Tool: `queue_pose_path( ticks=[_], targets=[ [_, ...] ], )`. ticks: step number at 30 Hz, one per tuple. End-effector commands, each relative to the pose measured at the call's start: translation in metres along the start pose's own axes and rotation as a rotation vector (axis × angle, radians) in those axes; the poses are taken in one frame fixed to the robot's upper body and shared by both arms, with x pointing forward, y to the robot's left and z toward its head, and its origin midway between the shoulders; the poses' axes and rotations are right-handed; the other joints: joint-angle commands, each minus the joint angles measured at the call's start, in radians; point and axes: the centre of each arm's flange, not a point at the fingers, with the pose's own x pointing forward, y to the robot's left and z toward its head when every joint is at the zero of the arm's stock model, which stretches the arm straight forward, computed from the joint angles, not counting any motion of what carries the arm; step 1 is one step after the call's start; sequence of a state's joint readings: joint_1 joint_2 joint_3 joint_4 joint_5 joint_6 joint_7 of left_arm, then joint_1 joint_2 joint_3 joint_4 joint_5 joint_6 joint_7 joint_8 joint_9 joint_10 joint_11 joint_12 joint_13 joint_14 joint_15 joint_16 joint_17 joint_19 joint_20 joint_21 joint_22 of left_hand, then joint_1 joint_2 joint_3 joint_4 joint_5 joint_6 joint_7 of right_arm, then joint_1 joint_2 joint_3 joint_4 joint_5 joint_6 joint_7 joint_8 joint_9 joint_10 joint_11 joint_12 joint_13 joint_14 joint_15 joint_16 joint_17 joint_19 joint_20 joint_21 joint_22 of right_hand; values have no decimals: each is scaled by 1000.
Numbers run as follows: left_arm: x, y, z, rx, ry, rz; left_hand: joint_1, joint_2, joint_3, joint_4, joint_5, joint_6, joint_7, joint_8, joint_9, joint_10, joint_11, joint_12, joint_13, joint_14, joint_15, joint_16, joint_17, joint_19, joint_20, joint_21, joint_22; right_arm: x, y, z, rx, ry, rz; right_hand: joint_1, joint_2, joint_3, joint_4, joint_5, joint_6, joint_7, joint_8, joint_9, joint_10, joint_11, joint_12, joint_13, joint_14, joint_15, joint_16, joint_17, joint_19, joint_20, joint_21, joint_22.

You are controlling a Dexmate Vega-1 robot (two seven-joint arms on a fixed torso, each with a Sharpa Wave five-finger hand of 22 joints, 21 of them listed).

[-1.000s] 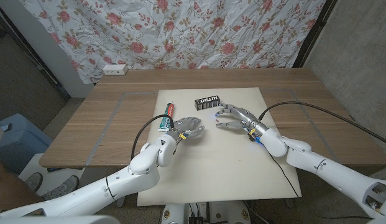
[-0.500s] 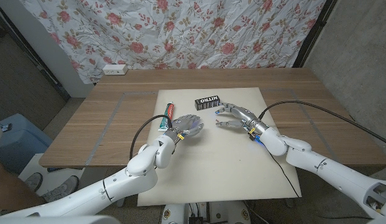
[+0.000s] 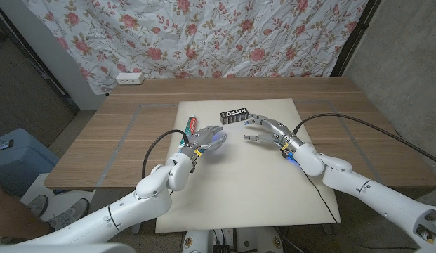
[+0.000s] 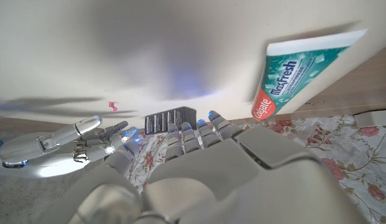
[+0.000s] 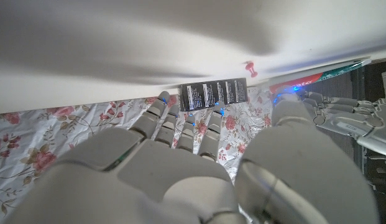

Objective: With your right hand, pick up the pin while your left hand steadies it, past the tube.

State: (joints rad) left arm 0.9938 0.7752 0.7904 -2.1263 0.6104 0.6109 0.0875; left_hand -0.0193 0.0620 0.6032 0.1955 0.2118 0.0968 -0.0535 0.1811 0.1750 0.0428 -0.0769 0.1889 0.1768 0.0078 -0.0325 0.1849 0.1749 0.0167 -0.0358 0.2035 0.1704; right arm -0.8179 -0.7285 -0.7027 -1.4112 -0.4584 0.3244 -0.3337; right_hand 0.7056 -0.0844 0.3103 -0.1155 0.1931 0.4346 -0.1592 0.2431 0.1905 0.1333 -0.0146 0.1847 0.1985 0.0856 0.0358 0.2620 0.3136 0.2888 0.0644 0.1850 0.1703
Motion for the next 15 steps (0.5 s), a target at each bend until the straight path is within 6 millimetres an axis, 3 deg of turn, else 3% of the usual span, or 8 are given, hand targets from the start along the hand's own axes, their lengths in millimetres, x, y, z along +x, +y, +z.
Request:
queue_pose_path(
  ticks=[1, 11, 15],
  targets=[
    [-5, 23, -37, -112, 30, 95, 11, 131, 6, -2, 6, 6, -4, 4, 2, 6, -4, 6, -1, 5, -45, 3, 3, 9, -62, 7, 2, -2, -12, 1, 92, -20, -31, -42, 0, -8, 12, 2, -20, -5, -14, 1, -5, 9, 6, 2, -3, -2, -4, 4, 14, -8, 12, 2],
    [-3, 34, -52, -245, 29, 172, 12, 128, 8, -3, 5, 10, -3, 5, 1, 12, -5, 7, -1, 9, -43, 3, 3, 20, -59, 9, 2, 3, -30, -2, 127, 1, -53, -91, 24, -16, 31, -7, -88, -18, -48, -2, 18, 23, 16, 0, 16, -6, 2, 4, 38, -18, 16, 1],
    [-3, 37, -57, -250, 36, 183, 12, 128, 8, -4, 5, 11, -3, 5, 1, 12, -5, 7, -1, 10, -43, 3, 3, 22, -60, 9, 1, 4, -33, -2, 129, 9, -57, -106, 31, -19, 34, -11, -133, -7, -64, -3, 23, 25, 16, -1, 15, -6, -1, 3, 48, -23, 17, 1]
  ],
)
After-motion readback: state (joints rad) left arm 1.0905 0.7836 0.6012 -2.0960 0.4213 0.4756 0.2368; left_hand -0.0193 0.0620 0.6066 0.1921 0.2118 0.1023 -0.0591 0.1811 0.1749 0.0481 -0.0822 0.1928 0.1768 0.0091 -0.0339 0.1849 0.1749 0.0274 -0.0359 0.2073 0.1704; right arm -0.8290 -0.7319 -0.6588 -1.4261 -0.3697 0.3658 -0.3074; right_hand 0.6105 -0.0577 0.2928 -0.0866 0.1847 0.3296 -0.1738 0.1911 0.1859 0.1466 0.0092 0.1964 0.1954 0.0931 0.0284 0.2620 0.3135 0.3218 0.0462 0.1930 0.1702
